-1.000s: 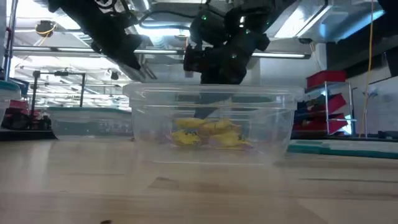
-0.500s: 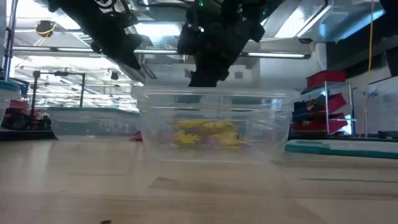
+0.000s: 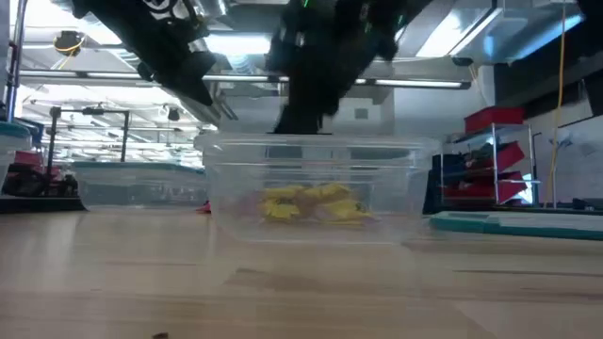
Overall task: Sort candy
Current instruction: Put the yellow candy into the right transparent bin
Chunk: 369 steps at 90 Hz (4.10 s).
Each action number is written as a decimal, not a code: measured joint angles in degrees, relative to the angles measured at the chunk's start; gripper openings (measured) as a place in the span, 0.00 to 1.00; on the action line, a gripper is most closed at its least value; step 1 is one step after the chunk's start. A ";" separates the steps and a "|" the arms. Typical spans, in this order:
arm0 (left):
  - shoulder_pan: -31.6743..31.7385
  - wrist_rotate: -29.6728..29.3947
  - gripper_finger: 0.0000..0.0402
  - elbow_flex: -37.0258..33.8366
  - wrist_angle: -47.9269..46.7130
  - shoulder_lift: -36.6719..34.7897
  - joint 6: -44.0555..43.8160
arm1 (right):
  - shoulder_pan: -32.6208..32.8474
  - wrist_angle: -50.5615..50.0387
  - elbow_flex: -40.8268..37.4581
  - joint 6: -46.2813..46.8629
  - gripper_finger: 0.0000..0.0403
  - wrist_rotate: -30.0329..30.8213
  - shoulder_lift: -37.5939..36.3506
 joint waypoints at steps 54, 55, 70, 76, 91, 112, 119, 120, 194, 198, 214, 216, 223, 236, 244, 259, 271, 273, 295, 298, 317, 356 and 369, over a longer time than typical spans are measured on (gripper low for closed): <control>-0.02 1.74 0.00 0.00 -0.42 0.00 0.66 | -24.54 -0.25 -0.13 -7.70 0.46 13.49 1.29; -0.02 1.74 0.00 0.00 -0.42 0.00 0.67 | -24.80 0.19 -0.13 -8.15 0.46 13.27 1.66; 0.26 1.69 0.00 0.00 -0.21 0.01 1.44 | -26.58 6.27 -0.11 -11.64 0.57 12.29 6.79; 0.53 1.69 0.00 0.00 -0.11 0.02 1.51 | -26.57 6.84 -0.11 -11.26 0.59 12.99 8.77; 0.90 1.52 0.00 0.00 0.19 0.01 1.16 | -26.41 5.49 -0.13 -11.63 0.54 16.07 11.46; 0.92 1.52 0.00 0.00 0.25 0.00 0.60 | -26.25 4.96 -0.13 -11.37 0.24 17.72 11.98; 0.90 1.52 0.00 0.00 0.53 0.01 0.61 | -25.92 4.76 -0.13 -10.59 0.08 19.79 11.98; 0.87 1.52 0.00 0.00 0.50 0.00 0.60 | -25.85 4.74 -0.13 -10.52 0.06 20.15 11.95; 0.85 1.52 0.00 0.00 1.05 0.02 0.15 | -31.06 7.76 -0.09 -11.72 0.36 8.39 9.34; 0.85 1.53 0.00 0.00 1.12 0.01 0.15 | -30.97 8.28 -0.09 -11.79 0.41 8.42 10.18; 0.85 1.52 0.00 0.00 1.52 0.01 0.17 | -30.85 8.00 -0.13 -14.55 0.50 12.54 12.64; 0.85 1.52 0.00 0.02 1.64 0.01 0.17 | -30.84 7.92 -0.13 -14.96 0.50 12.83 12.85; 0.85 1.52 0.00 0.02 1.52 0.00 0.17 | -30.84 7.04 -0.02 -15.78 0.46 13.64 13.09; 0.85 1.52 0.00 0.01 1.51 0.00 0.17 | -30.82 5.29 0.00 -15.11 0.25 14.27 13.09; 0.86 1.52 0.00 0.02 1.53 0.00 0.17 | -30.80 4.94 -0.02 -14.59 0.07 14.39 13.09; 0.86 1.52 0.00 0.02 1.48 0.00 0.17 | -29.22 0.01 -0.27 -13.79 0.05 18.23 10.11; 0.87 1.52 0.00 0.02 1.64 0.01 0.45 | -26.48 -6.16 -0.15 -14.52 0.01 20.37 3.10; 0.87 1.52 0.00 0.02 1.90 0.00 0.74 | -25.93 -7.14 -0.15 -14.50 0.01 20.54 1.90; 0.87 1.52 0.00 0.01 2.96 0.01 1.49 | -18.29 -11.08 -0.15 -13.76 0.01 17.29 -9.33; 0.84 1.52 0.00 0.02 2.95 0.01 1.43 | -16.94 -11.11 -0.15 -13.75 0.00 15.06 -10.29; -0.21 1.87 0.00 0.02 2.96 0.01 1.16 | -8.13 -10.85 -0.13 -10.61 0.00 0.76 -12.35; -1.16 1.96 0.00 0.02 2.53 0.02 1.25 | -1.32 -18.36 -0.15 -5.70 0.00 0.76 -5.41; -1.16 1.96 0.00 0.02 2.67 0.00 1.25 | -1.22 -20.62 -0.15 -5.41 0.00 1.86 -3.35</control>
